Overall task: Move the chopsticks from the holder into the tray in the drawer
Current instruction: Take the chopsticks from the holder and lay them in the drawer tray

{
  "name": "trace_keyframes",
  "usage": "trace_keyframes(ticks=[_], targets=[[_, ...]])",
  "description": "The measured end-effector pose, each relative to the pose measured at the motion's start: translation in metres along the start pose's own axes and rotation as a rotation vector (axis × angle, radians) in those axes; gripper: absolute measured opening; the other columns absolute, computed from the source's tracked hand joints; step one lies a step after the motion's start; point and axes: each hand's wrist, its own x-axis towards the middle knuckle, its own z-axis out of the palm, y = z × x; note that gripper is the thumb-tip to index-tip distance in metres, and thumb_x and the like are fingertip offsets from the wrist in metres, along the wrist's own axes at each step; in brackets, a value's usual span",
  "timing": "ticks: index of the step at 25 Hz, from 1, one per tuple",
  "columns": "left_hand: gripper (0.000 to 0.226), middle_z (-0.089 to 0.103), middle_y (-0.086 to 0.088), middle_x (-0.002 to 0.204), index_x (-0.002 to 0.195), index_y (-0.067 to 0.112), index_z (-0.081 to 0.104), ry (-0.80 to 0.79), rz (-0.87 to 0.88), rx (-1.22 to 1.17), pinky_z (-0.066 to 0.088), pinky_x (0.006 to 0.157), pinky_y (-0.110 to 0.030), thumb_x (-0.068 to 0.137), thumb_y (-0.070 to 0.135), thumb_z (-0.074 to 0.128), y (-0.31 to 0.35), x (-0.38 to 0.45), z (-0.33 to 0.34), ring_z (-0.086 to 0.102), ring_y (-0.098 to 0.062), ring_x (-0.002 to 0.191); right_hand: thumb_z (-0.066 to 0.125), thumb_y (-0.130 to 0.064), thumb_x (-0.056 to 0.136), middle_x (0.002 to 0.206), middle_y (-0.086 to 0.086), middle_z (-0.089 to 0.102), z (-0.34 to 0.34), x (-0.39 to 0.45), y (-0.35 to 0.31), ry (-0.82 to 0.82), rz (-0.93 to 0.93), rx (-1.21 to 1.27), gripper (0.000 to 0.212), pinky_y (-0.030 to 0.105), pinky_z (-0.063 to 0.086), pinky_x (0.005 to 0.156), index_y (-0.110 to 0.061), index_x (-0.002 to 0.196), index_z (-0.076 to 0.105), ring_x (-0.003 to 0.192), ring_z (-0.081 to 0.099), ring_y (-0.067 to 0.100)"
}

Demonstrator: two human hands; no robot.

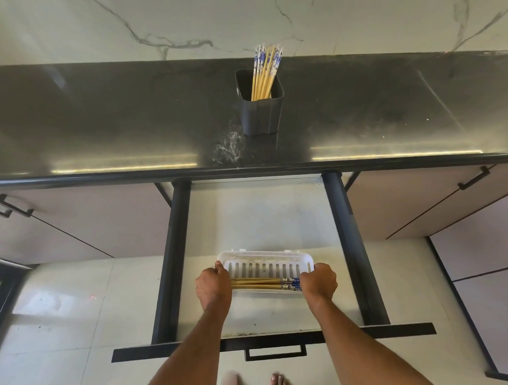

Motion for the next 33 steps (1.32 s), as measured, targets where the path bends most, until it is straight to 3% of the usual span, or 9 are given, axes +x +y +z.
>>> trace_keyframes(ticks=[5, 7, 10, 13, 16, 19, 22, 29, 33], targets=[[0.043, 0.066, -0.008, 0.080, 0.088, 0.007, 0.065, 0.007, 0.039, 0.053, 0.051, 0.058, -0.024, 0.106, 0.039, 0.043, 0.002, -0.004, -0.003, 0.061, -0.019, 0.068, 0.065, -0.016, 0.093, 0.105, 0.017, 0.072, -0.011, -0.006, -0.006, 0.014, -0.057, -0.044, 0.021, 0.028, 0.052, 0.062, 0.001, 0.107, 0.066, 0.089, 0.070, 0.029], [0.035, 0.068, -0.009, 0.098, 0.103, 0.007, 0.063, 0.052, 0.116, 0.110, 0.059, 0.074, -0.033, 0.104, 0.038, 0.046, 0.007, -0.009, -0.007, 0.063, -0.019, 0.082, 0.064, -0.027, 0.096, 0.105, 0.013, 0.072, -0.015, -0.010, -0.011, 0.069, -0.169, -0.125, 0.025, 0.031, 0.059, 0.071, -0.004, 0.108, 0.064, 0.092, 0.068, 0.025], [0.037, 0.063, -0.008, 0.119, 0.125, 0.009, 0.056, 0.118, 0.319, 0.222, 0.051, 0.096, -0.038, 0.103, 0.037, 0.047, 0.025, -0.016, -0.019, 0.058, -0.022, 0.106, 0.065, -0.037, 0.096, 0.112, 0.009, 0.067, -0.025, -0.014, -0.026, 0.157, -0.412, -0.227, 0.036, 0.031, 0.058, 0.083, -0.008, 0.116, 0.060, 0.102, 0.064, 0.022], [0.042, 0.058, -0.009, 0.128, 0.133, 0.009, 0.050, 0.157, 0.534, 0.305, 0.045, 0.107, -0.041, 0.102, 0.037, 0.048, 0.055, -0.018, -0.037, 0.055, -0.025, 0.117, 0.067, -0.039, 0.093, 0.120, 0.015, 0.066, -0.039, -0.014, -0.049, 0.239, -0.653, -0.337, 0.045, 0.037, 0.057, 0.093, -0.005, 0.123, 0.059, 0.112, 0.063, 0.030], [0.046, 0.057, -0.013, 0.135, 0.137, 0.007, 0.049, 0.192, 0.730, 0.386, 0.041, 0.113, -0.047, 0.102, 0.036, 0.049, 0.085, -0.018, -0.057, 0.053, -0.030, 0.126, 0.071, -0.040, 0.090, 0.136, 0.022, 0.062, -0.050, -0.015, -0.079, 0.303, -0.751, -0.403, 0.060, 0.052, 0.051, 0.104, -0.001, 0.133, 0.058, 0.126, 0.059, 0.043], [0.052, 0.052, -0.015, 0.145, 0.145, 0.004, 0.044, 0.229, 0.849, 0.454, 0.031, 0.120, -0.045, 0.104, 0.036, 0.045, 0.124, -0.019, -0.080, 0.047, -0.032, 0.136, 0.068, -0.038, 0.092, 0.144, 0.023, 0.055, -0.071, -0.019, -0.122, 0.349, -0.796, -0.404, 0.064, 0.052, 0.042, 0.111, 0.001, 0.141, 0.053, 0.133, 0.053, 0.043], [0.053, 0.048, -0.014, 0.150, 0.149, 0.005, 0.040, 0.268, 0.911, 0.422, 0.023, 0.123, -0.043, 0.105, 0.035, 0.042, 0.174, -0.020, -0.108, 0.043, -0.032, 0.141, 0.066, -0.035, 0.095, 0.143, 0.023, 0.056, -0.104, -0.027, -0.170, 0.401, -0.835, -0.400, 0.061, 0.048, 0.039, 0.114, 0.002, 0.142, 0.051, 0.135, 0.052, 0.041], [0.040, 0.058, -0.005, 0.131, 0.137, 0.012, 0.049, 0.342, 1.059, 0.298, 0.040, 0.111, -0.034, 0.105, 0.034, 0.043, 0.291, -0.003, -0.140, 0.053, -0.019, 0.122, 0.065, -0.032, 0.096, 0.114, 0.008, 0.067, -0.163, -0.016, -0.276, 0.475, -0.978, -0.361, 0.036, 0.031, 0.056, 0.090, -0.008, 0.123, 0.061, 0.104, 0.062, 0.020], [0.025, 0.061, 0.000, 0.116, 0.122, 0.017, 0.054, 0.331, 1.079, 0.270, 0.044, 0.100, -0.029, 0.103, 0.031, 0.046, 0.347, 0.030, -0.125, 0.056, -0.012, 0.106, 0.068, -0.023, 0.094, 0.114, 0.004, 0.064, -0.172, 0.020, -0.335, 0.399, -1.011, -0.231, 0.029, 0.027, 0.055, 0.087, -0.012, 0.120, 0.060, 0.105, 0.058, 0.016]])
